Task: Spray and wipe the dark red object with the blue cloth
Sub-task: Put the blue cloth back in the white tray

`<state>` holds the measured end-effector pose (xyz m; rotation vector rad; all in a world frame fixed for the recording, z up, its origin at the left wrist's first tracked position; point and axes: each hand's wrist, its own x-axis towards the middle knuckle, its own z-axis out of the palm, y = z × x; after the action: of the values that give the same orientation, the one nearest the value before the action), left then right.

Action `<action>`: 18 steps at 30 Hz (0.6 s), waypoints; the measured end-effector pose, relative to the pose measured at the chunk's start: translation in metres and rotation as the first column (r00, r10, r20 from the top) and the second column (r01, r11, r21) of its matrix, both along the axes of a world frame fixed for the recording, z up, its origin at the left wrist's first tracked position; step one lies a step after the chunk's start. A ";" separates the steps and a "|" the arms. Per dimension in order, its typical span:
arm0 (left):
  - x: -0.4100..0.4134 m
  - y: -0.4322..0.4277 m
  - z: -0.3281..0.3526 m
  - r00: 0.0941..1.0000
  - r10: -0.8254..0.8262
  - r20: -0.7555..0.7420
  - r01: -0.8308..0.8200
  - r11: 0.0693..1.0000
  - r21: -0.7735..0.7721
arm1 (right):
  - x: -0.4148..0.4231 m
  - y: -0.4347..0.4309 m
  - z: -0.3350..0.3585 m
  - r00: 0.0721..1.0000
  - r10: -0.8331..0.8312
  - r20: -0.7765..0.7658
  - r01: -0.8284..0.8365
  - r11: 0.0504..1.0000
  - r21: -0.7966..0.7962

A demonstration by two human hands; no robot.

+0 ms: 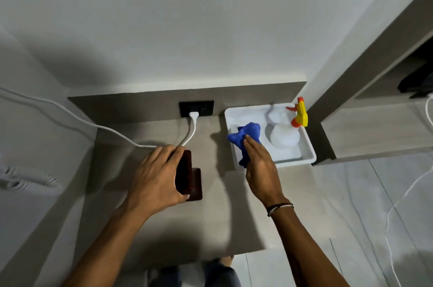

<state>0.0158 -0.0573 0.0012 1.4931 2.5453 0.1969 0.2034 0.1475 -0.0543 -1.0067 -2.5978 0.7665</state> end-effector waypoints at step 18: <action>0.025 0.018 -0.025 0.992 0.124 0.005 -0.125 0.991 0.042 | -0.058 0.094 -0.098 0.685 0.331 0.649 -0.443 0.896 0.011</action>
<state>0.0403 -0.0395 -0.0238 1.3478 2.6502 0.2716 0.1457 0.2415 -0.1521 -0.7478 -3.4773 0.2795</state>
